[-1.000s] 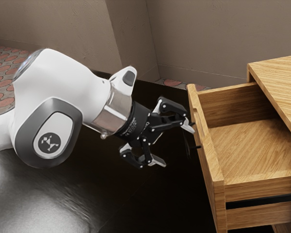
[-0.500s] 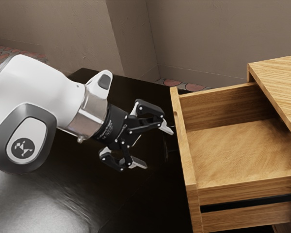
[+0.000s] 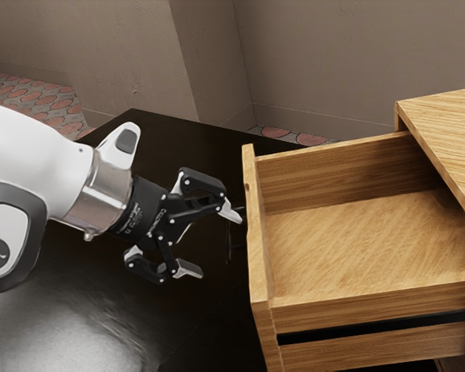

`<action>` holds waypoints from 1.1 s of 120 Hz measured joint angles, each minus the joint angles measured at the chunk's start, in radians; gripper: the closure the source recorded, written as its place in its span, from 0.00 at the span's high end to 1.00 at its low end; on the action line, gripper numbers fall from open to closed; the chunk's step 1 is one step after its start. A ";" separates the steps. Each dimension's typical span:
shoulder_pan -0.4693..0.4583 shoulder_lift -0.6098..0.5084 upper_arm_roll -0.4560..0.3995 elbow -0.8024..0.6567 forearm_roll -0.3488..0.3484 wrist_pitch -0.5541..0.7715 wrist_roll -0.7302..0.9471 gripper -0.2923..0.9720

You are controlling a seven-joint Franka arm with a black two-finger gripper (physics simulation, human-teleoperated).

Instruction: Pull the drawer handle with one arm to open the drawer

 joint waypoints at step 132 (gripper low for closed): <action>0.090 0.279 -0.391 0.690 0.496 -0.653 0.325 0.77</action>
